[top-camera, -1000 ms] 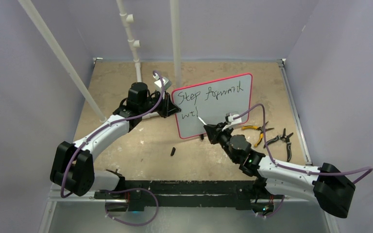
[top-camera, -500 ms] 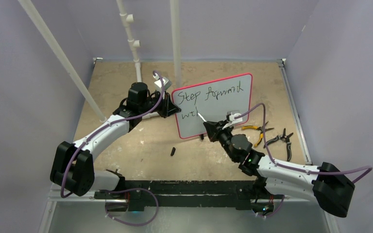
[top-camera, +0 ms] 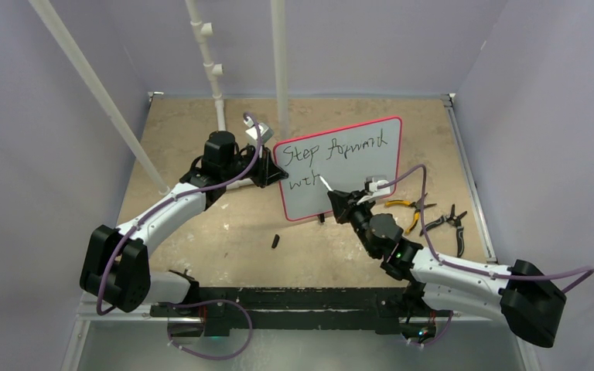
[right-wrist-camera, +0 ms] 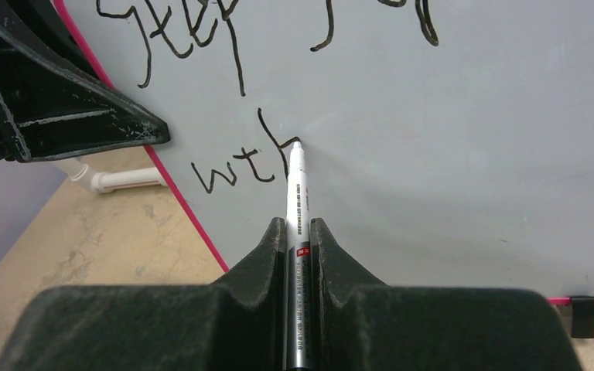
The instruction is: Write a sentence on the whiteboard
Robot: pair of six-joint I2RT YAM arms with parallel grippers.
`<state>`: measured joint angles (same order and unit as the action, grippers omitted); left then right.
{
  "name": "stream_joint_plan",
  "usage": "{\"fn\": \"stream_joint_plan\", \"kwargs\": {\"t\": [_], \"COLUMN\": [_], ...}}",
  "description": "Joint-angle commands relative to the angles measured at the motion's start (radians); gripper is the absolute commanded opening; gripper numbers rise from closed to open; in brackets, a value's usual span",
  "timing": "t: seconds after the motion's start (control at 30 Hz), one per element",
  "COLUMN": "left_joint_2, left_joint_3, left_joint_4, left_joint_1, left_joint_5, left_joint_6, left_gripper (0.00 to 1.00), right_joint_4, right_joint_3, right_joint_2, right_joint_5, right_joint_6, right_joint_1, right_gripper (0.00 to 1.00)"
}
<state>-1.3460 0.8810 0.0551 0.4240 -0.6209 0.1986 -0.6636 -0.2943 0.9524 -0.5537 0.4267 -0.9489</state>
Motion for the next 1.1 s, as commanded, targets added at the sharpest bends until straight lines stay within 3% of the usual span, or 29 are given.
{"fn": "stream_joint_plan", "kwargs": {"t": [0.0,0.67,1.07], "left_joint_2": [-0.027,-0.021,-0.018], "left_joint_3": [-0.004,-0.004,-0.005], "left_joint_4": [-0.087,-0.086,-0.087], "left_joint_1": [0.018,0.018,0.018], "left_joint_5": [0.038,0.035,0.04], "left_joint_6": [-0.01,-0.01,-0.01], "left_gripper": [0.0,0.0,0.0], "right_joint_4": [0.009,0.109,-0.011], "right_joint_3": [-0.018,0.042,0.009], "right_joint_2": [-0.02,-0.047,-0.076], "right_joint_5": [-0.055,-0.012,0.089], "right_joint_6": [0.014,0.097,-0.037], "right_joint_1": [0.001,0.001,-0.016], "right_gripper": [0.0,0.0,0.0]}}
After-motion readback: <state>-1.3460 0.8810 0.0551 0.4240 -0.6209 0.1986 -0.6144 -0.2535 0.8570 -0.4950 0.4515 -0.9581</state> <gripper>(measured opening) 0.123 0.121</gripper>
